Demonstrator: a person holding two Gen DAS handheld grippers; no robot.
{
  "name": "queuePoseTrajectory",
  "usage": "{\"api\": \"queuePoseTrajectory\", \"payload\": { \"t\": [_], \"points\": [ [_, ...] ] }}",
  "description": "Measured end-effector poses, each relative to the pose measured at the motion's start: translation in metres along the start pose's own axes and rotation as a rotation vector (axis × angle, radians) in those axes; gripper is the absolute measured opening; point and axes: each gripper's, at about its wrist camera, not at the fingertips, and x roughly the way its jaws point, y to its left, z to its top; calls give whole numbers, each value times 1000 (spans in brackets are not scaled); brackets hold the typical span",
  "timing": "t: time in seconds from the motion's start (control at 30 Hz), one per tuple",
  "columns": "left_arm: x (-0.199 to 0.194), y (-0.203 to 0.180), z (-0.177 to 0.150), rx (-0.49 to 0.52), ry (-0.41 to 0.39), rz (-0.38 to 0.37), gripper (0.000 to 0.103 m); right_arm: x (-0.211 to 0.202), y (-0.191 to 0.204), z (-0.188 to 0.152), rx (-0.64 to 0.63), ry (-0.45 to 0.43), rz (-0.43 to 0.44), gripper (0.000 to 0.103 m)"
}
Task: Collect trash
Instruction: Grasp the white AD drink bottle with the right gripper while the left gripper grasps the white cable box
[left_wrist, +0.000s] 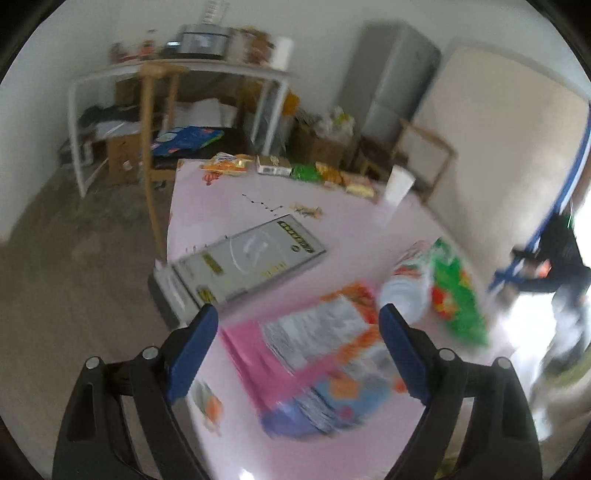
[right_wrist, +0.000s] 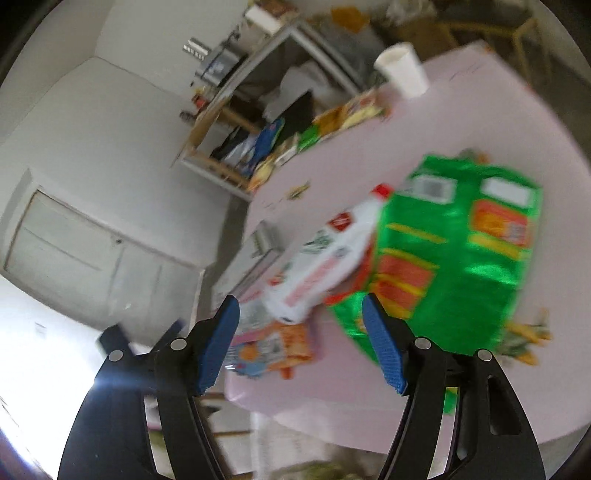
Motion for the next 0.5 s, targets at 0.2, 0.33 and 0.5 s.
{"api": "queuePoseTrajectory", "payload": {
  "t": [0.2, 0.33, 0.5],
  "points": [
    [75, 17, 39, 219, 118, 69, 89, 54, 6, 36, 104, 153, -89, 67],
    [119, 25, 44, 299, 226, 52, 90, 91, 2, 47, 179, 266, -162, 67],
    [146, 26, 39, 397, 273, 88, 90, 118, 3, 51, 167, 325, -244, 67]
  ]
}}
